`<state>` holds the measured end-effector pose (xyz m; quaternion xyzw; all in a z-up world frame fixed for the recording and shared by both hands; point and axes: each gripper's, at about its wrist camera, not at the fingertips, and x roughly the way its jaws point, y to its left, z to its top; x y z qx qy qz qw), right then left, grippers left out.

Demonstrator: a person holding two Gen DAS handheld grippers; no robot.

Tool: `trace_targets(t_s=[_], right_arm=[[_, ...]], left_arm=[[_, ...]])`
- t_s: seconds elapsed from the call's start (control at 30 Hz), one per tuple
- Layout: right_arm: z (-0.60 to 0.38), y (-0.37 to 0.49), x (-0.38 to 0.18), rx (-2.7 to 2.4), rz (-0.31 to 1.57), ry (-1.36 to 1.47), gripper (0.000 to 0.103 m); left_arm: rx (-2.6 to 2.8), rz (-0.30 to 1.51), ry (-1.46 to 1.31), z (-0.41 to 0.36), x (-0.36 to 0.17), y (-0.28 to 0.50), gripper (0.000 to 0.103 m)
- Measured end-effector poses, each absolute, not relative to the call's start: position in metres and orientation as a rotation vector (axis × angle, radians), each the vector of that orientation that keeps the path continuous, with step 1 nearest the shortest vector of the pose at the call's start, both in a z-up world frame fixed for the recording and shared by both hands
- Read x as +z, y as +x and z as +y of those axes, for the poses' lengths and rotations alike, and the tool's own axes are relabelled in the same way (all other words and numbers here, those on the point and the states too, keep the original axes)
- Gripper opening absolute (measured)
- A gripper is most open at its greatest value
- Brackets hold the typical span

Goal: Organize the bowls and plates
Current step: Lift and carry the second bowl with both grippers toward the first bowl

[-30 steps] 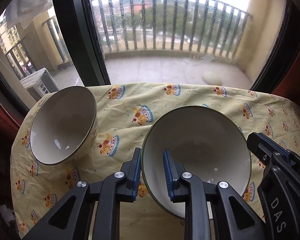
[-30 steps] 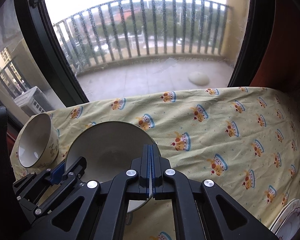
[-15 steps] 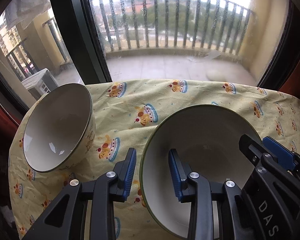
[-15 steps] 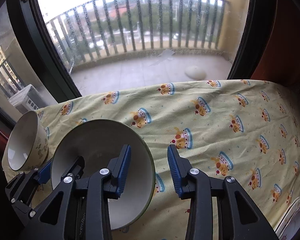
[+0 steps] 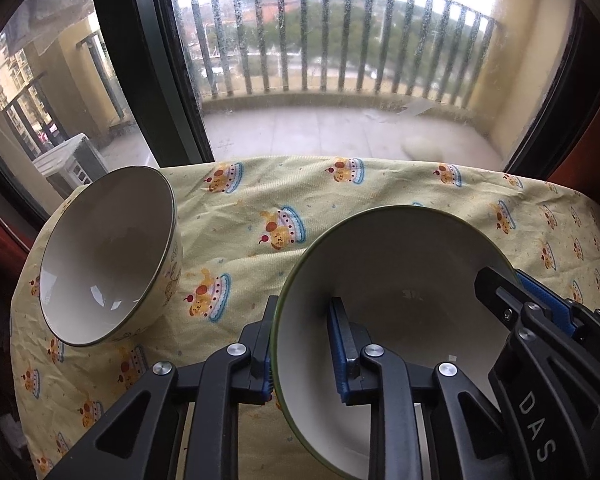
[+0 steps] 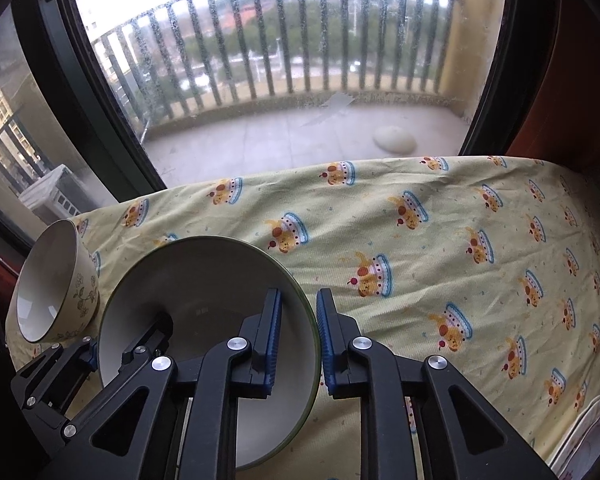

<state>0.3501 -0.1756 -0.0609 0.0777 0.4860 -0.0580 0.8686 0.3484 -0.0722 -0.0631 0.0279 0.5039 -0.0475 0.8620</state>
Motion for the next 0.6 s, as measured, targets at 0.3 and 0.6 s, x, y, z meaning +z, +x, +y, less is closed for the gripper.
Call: trace_targets(t_s=[0.3,0.6], right_arm=[[-0.183,0.335,-0.032,-0.113,0.995,0.153,0.021],[-0.198,0.306,0.003,-0.11,0.954,0.143,0.021]], left_arm=[[-0.096,1.032,0.051,-0.081,-0.035,0.331,0.021],[-0.099,0.995,0.033,-0.094,-0.004,0.302,0.021]])
